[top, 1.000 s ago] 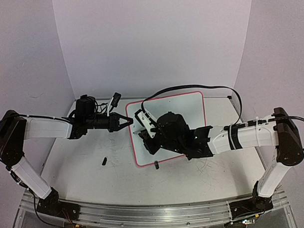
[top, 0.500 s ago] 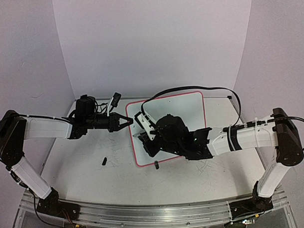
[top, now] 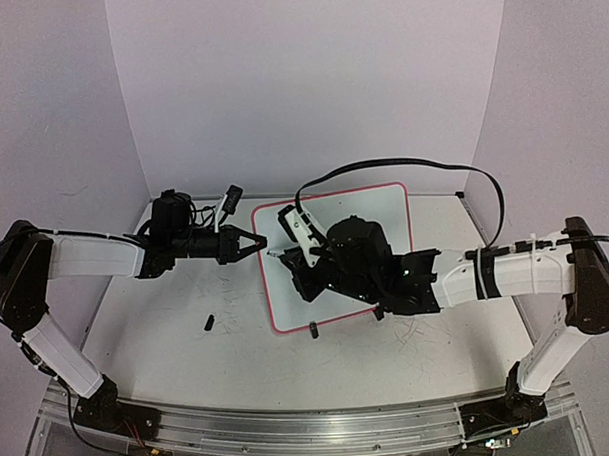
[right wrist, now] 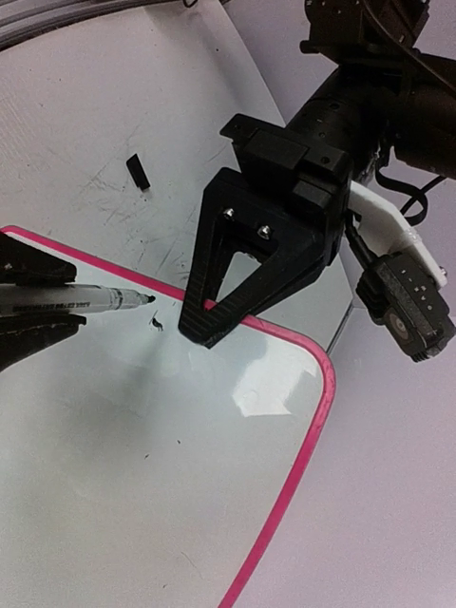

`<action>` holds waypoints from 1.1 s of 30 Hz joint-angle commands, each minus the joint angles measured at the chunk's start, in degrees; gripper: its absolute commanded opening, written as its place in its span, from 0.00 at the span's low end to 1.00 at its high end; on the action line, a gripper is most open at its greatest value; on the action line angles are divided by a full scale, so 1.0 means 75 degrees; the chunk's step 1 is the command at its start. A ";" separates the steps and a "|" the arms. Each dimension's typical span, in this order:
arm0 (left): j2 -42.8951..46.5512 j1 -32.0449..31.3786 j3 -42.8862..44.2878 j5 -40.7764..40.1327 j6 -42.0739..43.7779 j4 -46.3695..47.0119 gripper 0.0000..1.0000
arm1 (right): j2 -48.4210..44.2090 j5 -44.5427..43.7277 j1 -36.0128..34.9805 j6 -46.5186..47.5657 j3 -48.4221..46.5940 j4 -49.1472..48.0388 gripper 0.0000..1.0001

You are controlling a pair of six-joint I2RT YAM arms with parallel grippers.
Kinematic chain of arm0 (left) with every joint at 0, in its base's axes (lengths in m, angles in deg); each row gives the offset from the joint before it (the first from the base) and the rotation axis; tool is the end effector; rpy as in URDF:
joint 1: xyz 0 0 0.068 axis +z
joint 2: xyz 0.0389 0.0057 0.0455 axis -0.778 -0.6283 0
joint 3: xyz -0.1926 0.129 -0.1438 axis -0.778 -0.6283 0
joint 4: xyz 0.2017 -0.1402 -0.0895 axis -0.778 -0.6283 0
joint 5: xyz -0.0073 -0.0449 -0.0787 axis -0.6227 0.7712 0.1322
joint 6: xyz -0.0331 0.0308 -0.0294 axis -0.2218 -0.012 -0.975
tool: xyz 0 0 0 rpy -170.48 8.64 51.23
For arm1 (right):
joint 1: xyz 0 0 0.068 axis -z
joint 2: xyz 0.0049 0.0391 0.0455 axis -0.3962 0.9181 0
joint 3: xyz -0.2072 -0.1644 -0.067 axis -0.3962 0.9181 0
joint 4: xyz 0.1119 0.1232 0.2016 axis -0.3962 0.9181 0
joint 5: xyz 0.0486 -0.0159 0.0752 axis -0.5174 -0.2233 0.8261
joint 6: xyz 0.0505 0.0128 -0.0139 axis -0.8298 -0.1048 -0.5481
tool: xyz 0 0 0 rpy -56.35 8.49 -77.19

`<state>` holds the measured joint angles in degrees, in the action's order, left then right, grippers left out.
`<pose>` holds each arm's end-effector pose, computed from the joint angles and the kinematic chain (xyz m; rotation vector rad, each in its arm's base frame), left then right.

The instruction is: Write a sentence on the whiteboard

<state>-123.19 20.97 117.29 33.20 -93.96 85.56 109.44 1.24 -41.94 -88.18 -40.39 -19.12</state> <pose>0.2828 -0.1924 0.2335 0.8033 1.8182 -1.2357 0.1695 0.3503 0.2779 -0.8918 1.6535 0.5900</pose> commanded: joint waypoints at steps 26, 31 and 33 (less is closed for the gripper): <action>0.0311 -0.0019 -0.0095 -0.0386 0.0539 0.0067 0.00 | 0.0505 -0.0387 0.0145 0.0123 -0.0474 -0.0308 0.00; 0.0305 -0.0018 -0.0081 -0.0384 0.0550 0.0067 0.00 | 0.0505 -0.0356 0.0157 0.0146 -0.0500 -0.0340 0.00; 0.0300 -0.0019 -0.0080 -0.0384 0.0552 0.0067 0.00 | 0.0505 -0.0359 0.0161 0.0146 -0.0500 -0.0360 0.00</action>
<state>-122.75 20.80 116.93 33.07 -93.81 85.56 112.87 -0.64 -41.17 -87.53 -41.40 -19.17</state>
